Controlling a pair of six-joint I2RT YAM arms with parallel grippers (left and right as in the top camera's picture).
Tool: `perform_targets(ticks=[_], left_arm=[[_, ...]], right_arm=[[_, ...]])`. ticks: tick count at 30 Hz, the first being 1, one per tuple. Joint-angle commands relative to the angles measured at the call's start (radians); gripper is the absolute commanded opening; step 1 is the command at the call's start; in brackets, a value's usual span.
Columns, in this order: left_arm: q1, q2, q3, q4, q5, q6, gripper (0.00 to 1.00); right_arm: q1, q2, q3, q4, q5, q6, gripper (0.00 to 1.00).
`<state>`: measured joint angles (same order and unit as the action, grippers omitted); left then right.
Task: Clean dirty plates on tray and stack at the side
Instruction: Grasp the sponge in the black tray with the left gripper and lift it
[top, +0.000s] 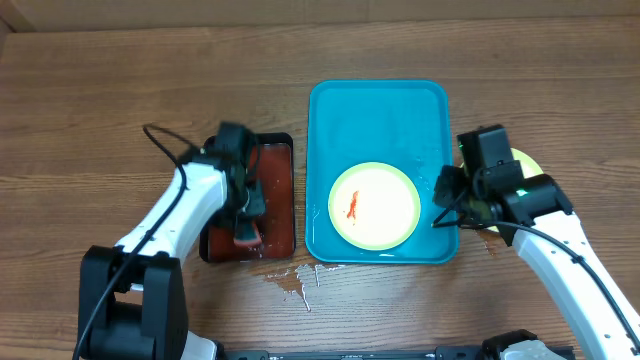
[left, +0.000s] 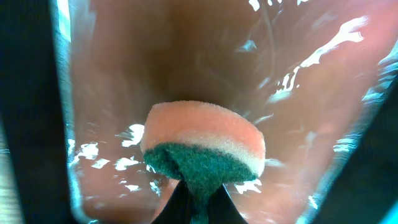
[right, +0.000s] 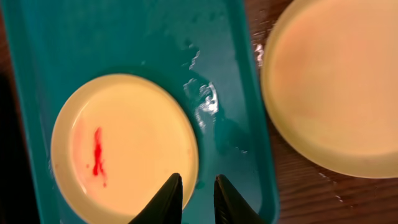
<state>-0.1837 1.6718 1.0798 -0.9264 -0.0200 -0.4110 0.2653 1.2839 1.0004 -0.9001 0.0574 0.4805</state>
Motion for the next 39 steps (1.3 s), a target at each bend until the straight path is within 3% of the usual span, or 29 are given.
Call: perform_targets(ticks=[1,6,15,19,27,39], left_arm=[[-0.007,-0.003,0.15,-0.067,-0.051,0.023,0.04],[-0.008,0.0,0.19,-0.081,-0.072,0.023,0.04],[-0.008,0.059,0.005,0.161,-0.088,0.023,0.04],[-0.008,0.125,-0.004,0.173,-0.084,0.023,0.04],[-0.008,0.126,0.059,0.058,-0.058,0.038,0.04],[-0.012,-0.039,0.457,-0.23,-0.011,0.069,0.04]], right_arm=[[-0.03,-0.003,0.014,0.012,0.033,0.066,0.22],[-0.03,0.01,0.011,0.025,-0.115,-0.136,0.25],[-0.03,0.091,-0.042,0.031,-0.119,-0.14,0.25],[-0.03,0.146,-0.042,0.047,-0.12,-0.14,0.25],[-0.032,0.216,-0.044,0.068,-0.119,-0.137,0.24],[-0.029,0.233,-0.05,0.093,-0.127,-0.138,0.29]])
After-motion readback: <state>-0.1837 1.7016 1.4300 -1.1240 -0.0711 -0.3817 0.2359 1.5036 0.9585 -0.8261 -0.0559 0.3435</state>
